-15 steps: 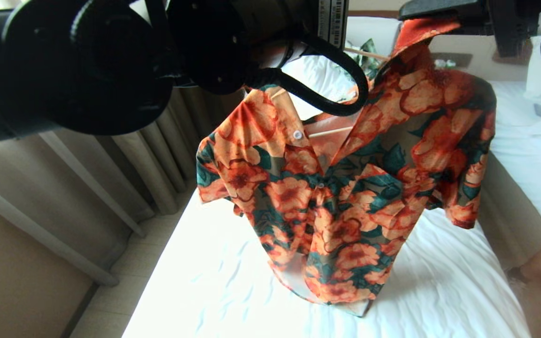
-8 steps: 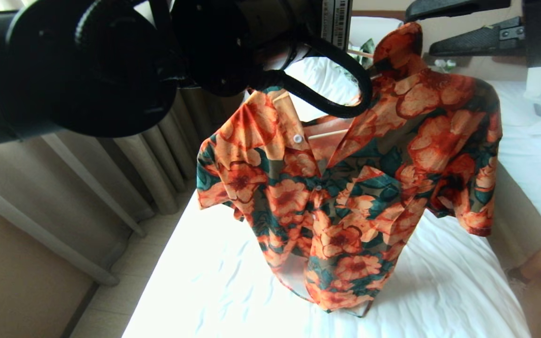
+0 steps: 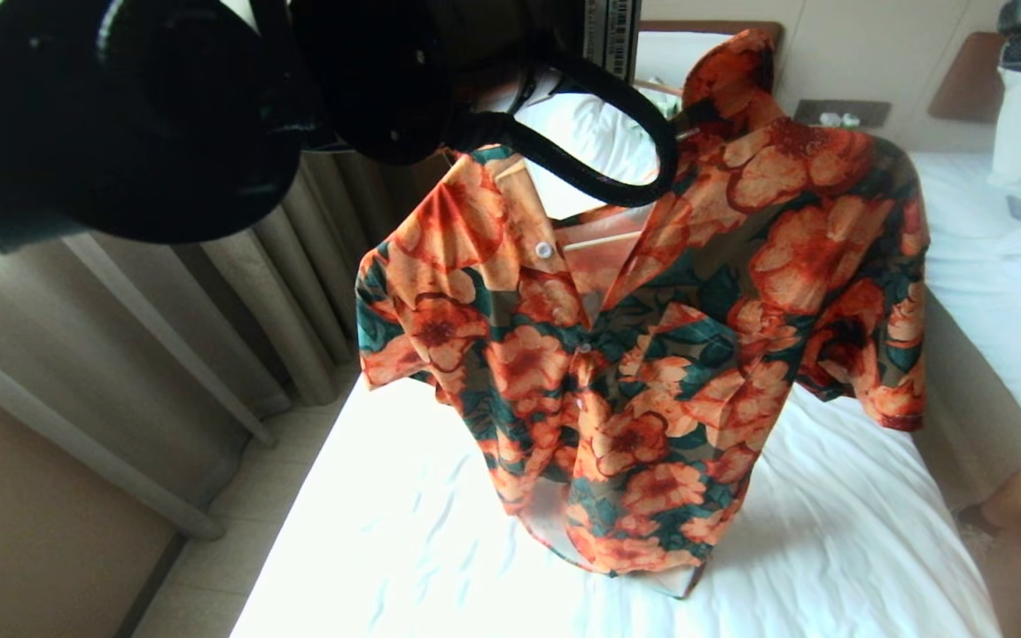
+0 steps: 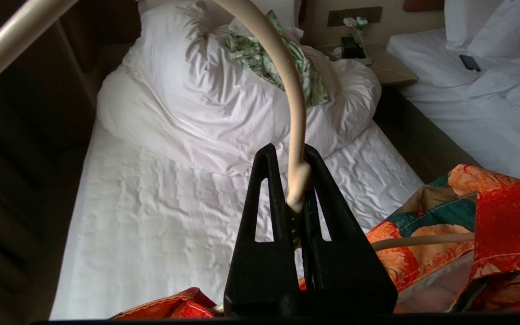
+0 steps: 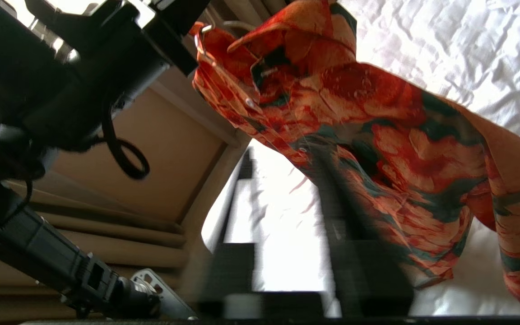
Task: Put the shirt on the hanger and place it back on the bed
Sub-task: Take the clothes hanger out of the clothes
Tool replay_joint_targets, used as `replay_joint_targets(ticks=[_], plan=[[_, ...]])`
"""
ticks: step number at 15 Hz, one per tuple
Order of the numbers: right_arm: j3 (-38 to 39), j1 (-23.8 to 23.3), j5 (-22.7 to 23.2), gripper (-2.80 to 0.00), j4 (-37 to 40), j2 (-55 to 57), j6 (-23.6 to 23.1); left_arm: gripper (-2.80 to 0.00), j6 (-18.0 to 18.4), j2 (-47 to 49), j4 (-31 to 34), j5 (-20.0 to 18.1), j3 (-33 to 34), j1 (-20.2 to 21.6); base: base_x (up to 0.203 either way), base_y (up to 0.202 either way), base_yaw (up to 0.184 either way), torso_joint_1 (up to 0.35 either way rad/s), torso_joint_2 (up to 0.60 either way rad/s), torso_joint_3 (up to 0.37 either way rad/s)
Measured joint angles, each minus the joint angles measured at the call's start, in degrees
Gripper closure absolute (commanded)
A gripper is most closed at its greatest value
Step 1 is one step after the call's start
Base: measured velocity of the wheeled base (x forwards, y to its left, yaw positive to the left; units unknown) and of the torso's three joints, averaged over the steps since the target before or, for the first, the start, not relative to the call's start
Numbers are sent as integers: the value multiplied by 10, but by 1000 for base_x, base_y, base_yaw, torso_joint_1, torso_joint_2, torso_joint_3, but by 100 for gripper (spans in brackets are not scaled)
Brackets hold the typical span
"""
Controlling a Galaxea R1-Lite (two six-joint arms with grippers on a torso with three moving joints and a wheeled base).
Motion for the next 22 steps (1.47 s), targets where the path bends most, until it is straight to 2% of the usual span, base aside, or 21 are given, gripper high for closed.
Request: replay_joint_targets(ticks=[2, 4, 7, 9, 12, 16, 22], plan=[[91, -1, 8, 0, -72, -31, -15, 0, 22, -7, -2, -2, 0, 5, 0, 0, 0, 0, 0, 0], [196, -5, 14, 0, -182, -59, -24, 0, 48, -10, -29, -2, 0, 7, 0, 0, 0, 0, 0, 0], [295, -29, 20, 0, -315, -98, -27, 0, 78, -9, -71, -1, 2, 9, 0, 0, 0, 0, 0, 0], [320, -51, 22, 0, -332, -118, -29, 0, 80, -9, -72, -2, 2, 9, 0, 0, 0, 0, 0, 0], [327, -74, 25, 0, -333, -139, -32, 0, 102, -10, -82, -3, 2, 9, 0, 0, 0, 0, 0, 0], [333, -77, 45, 0, -372, -137, -31, 0, 118, -10, -89, -3, 1, 8, 0, 0, 0, 0, 0, 0], [334, -77, 50, 0, -374, -130, -28, 0, 135, -14, -88, 1, 2, 5, 0, 0, 0, 0, 0, 0]])
